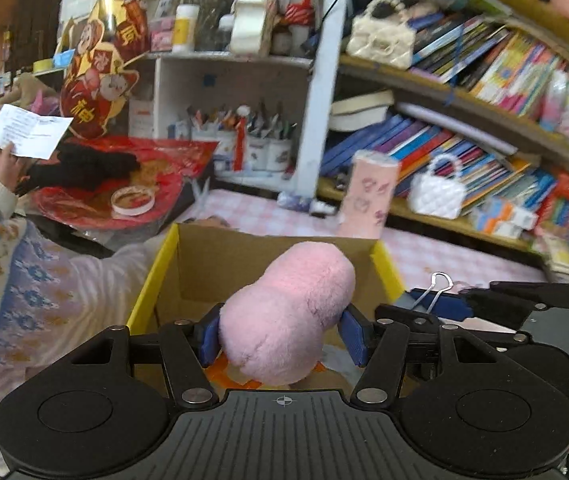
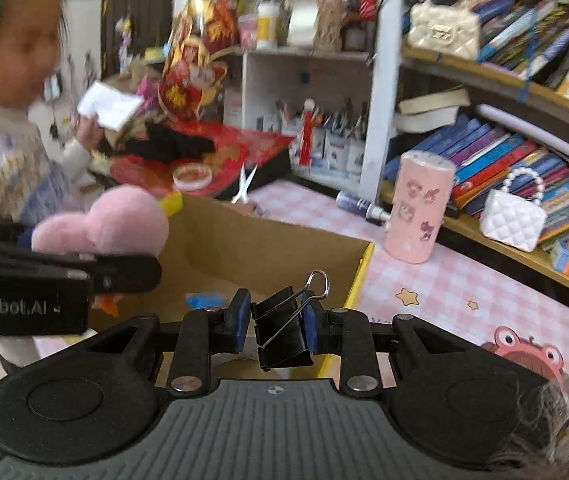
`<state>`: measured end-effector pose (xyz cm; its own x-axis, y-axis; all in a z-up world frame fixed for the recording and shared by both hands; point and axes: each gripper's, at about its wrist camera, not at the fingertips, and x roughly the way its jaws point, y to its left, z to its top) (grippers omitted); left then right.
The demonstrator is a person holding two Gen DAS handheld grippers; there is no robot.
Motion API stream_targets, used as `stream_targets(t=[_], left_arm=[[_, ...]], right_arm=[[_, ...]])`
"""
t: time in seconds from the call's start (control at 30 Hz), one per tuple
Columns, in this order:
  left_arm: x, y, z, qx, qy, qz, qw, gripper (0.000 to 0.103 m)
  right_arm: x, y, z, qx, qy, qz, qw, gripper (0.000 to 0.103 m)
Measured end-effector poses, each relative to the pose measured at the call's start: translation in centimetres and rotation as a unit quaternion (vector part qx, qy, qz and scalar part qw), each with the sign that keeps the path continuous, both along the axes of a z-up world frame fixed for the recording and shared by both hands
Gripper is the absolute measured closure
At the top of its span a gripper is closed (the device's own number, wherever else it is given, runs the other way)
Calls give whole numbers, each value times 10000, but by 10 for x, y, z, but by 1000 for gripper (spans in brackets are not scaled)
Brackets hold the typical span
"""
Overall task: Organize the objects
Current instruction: 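Release the pink plush into the box with the left tool while the right drops the clip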
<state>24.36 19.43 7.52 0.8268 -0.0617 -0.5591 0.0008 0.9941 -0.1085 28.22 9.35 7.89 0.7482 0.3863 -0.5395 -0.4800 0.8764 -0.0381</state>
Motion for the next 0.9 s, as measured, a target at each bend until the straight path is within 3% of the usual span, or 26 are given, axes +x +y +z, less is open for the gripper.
stream_targets(t=[0.17, 0.4, 0.77, 0.83, 0.9], left_arm=[[33, 1, -26, 391, 479, 229, 9978, 44], [48, 6, -47, 476, 826, 450, 9944, 44], [57, 10, -64, 559, 1122, 441, 9911, 40], [52, 11, -61, 561, 1017, 467, 9921, 38], [46, 12, -55, 482, 892, 454, 9938, 31]], right_arm=[[39, 21, -21, -836, 8, 629, 9945, 78], [69, 50, -43, -1728, 217, 1334, 9756, 78], [77, 67, -57, -2331, 472, 1737, 9556, 78], [75, 67, -55, -2350, 379, 1712, 9560, 68], [73, 64, -50, -2314, 235, 1612, 9591, 65]])
